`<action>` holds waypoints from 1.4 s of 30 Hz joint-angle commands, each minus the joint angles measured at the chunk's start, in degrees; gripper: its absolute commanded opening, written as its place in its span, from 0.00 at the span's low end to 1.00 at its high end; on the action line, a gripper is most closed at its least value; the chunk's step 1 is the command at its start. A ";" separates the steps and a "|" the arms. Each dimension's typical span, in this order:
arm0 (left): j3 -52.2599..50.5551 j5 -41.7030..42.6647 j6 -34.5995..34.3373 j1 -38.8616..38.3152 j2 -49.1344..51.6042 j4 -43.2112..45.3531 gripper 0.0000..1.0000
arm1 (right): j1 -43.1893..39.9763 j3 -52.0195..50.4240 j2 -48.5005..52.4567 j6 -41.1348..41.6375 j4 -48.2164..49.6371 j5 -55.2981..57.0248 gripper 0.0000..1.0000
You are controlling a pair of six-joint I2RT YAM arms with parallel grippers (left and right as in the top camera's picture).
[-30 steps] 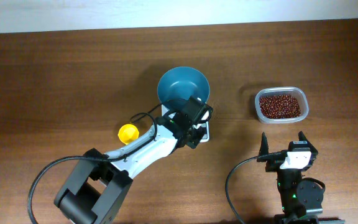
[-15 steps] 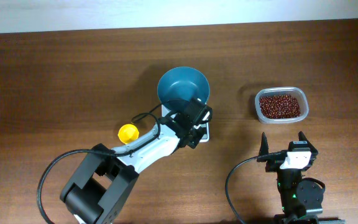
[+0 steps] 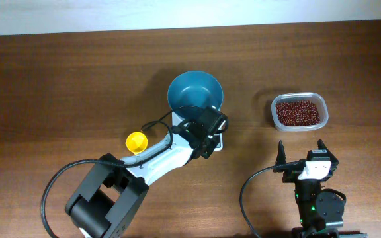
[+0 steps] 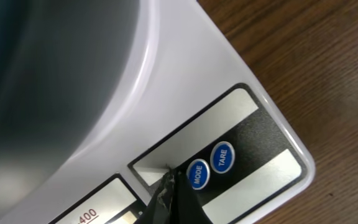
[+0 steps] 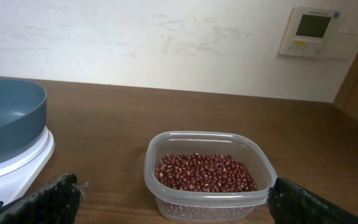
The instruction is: Scoop item into bowl and weigh 50g on scale
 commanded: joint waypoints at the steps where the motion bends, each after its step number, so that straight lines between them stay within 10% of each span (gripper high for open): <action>1: 0.98 -1.49 -0.76 -0.24 0.68 -0.15 0.00 | 0.35 -0.26 -0.48 0.39 -0.33 1.09 0.99; 42: 0.98 -5.27 -2.08 -1.36 1.70 -0.26 0.00 | 0.35 -0.26 -0.48 0.37 -0.33 1.09 0.99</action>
